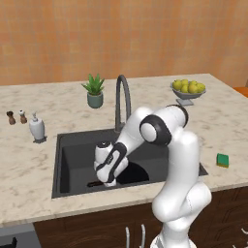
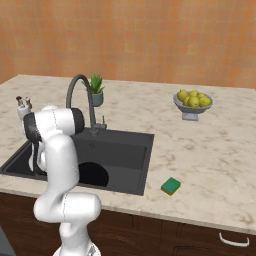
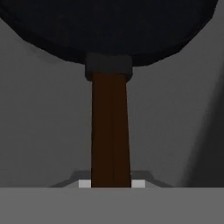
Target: Pick the pan and sponge and place them into the sink. Then turn on the water.
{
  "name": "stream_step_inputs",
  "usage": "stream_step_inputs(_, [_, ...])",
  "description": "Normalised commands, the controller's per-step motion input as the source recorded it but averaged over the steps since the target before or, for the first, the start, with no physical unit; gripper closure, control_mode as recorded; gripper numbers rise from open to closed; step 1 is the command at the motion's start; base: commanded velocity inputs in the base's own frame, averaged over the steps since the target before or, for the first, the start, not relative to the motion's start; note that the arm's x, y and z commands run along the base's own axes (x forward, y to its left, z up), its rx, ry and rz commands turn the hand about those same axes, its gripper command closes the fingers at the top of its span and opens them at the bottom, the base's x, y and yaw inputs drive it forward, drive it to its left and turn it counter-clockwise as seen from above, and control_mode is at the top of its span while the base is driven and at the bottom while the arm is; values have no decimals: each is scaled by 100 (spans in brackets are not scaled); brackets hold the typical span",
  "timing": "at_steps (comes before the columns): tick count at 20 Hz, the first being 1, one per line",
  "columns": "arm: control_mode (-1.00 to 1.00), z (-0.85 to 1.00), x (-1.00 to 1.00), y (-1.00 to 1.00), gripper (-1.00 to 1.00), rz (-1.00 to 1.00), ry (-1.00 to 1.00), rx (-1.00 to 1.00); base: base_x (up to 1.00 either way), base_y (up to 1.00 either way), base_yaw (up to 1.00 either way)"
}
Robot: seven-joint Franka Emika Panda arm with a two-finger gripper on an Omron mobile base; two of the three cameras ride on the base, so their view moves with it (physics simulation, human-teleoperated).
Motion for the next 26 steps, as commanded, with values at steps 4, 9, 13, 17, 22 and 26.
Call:
stream_step_inputs(4, [-100, 4, 9, 16, -100, 1, 0, 3, 0, 0, 0])
stream_step_inputs(9, [-100, 71, 0, 1, -100, 1, 0, 0, 0, 0, 0])
stream_step_inputs(13, [-100, 100, 0, 0, -100, 1, 0, 1, 0, 0, 0])
stream_step_inputs(17, [-100, 100, 0, 0, -100, 12, -1, 0, 0, 0, 0])
stream_step_inputs(22, [-100, 100, -8, -1, -100, 25, -9, 0, 0, 0, 0])
stream_step_inputs(26, [-100, 100, -29, -21, -100, 37, -14, 0, 0, 0, 0])
